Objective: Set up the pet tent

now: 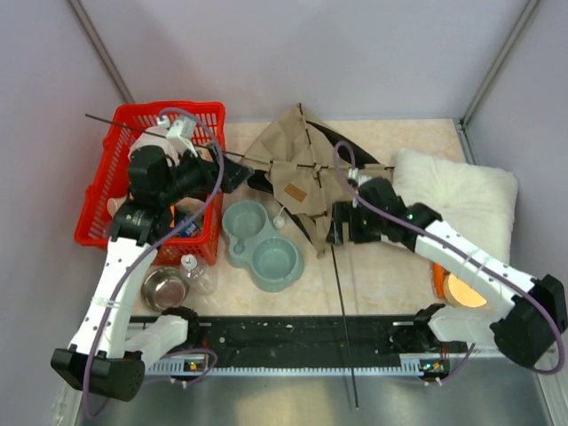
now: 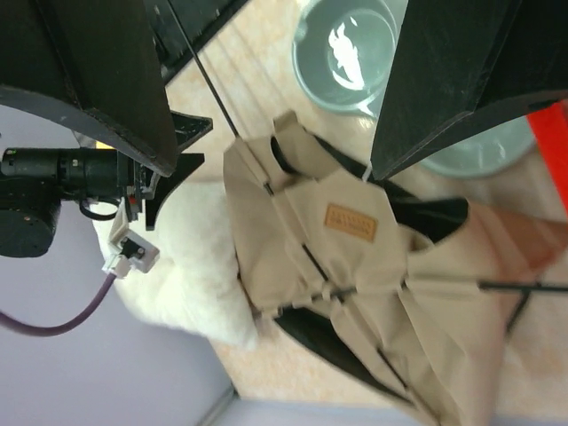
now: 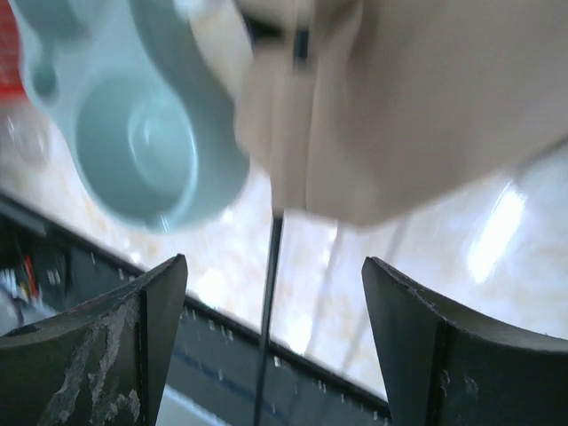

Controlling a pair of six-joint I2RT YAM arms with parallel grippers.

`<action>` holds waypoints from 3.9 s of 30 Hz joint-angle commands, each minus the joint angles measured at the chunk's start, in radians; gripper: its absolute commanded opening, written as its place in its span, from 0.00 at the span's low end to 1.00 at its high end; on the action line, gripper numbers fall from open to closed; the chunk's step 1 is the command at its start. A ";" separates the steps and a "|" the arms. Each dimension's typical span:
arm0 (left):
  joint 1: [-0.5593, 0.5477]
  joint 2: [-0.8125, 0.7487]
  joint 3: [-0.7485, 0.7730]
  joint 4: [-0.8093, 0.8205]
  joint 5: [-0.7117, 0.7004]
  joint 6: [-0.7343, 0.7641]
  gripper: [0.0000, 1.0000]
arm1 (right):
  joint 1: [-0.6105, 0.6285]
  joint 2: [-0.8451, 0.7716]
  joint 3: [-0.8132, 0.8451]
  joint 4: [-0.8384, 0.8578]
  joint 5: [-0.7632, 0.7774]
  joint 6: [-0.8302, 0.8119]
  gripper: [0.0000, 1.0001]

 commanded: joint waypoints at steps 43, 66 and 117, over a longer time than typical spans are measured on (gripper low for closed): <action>-0.357 -0.080 -0.262 0.241 -0.188 -0.194 0.95 | 0.239 -0.195 -0.117 0.377 0.003 0.242 0.00; -0.377 0.162 -0.231 0.491 0.004 -0.281 0.45 | 0.234 -0.001 -0.051 0.676 -0.027 0.056 0.00; -0.357 0.449 0.050 0.614 -0.162 -0.280 0.00 | 0.282 -0.333 -0.454 0.655 -0.334 0.233 0.53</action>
